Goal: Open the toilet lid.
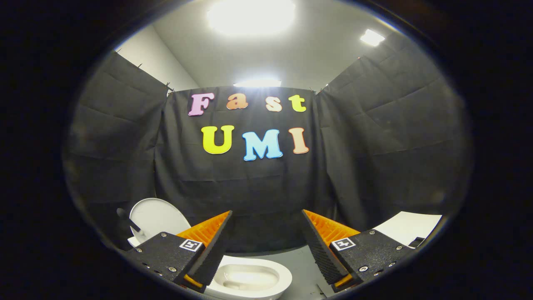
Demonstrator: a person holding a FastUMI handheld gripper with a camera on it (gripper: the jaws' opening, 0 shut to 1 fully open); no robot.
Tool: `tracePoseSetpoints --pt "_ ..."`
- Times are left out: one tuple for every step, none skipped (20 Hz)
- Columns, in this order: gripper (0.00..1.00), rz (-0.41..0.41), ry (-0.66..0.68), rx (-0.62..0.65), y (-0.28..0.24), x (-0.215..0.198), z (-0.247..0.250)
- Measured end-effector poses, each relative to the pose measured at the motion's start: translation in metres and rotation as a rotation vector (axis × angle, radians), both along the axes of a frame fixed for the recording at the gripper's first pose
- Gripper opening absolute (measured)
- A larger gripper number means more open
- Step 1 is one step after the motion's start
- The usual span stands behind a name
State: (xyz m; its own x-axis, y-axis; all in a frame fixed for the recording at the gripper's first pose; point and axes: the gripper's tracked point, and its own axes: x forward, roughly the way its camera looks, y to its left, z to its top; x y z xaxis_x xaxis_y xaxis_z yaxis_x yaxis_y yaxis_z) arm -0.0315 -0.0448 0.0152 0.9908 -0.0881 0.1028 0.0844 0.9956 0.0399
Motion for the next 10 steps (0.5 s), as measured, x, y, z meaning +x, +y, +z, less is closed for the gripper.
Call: tracePoseSetpoints --pt "0.96 -0.01 -0.001 0.027 -0.001 0.001 0.003" --pt "0.96 -0.004 -0.007 0.049 0.004 0.001 0.001" --pt "0.96 -0.002 -0.019 0.047 0.007 0.0 0.005" --pt "0.96 -0.012 -0.015 0.027 0.007 0.001 0.004" --pt "0.95 -0.021 -0.003 0.0 0.007 0.002 0.001" --pt "0.96 -0.021 0.005 -0.038 0.011 0.002 -0.002" --pt "0.96 -0.024 0.013 -0.064 0.014 0.003 -0.003" --pt "0.96 -0.023 0.018 -0.081 0.016 0.004 -0.003" --pt "0.95 -0.012 0.019 -0.088 0.022 0.003 -0.002" --pt "0.96 -0.003 0.022 -0.088 0.028 0.004 -0.003"
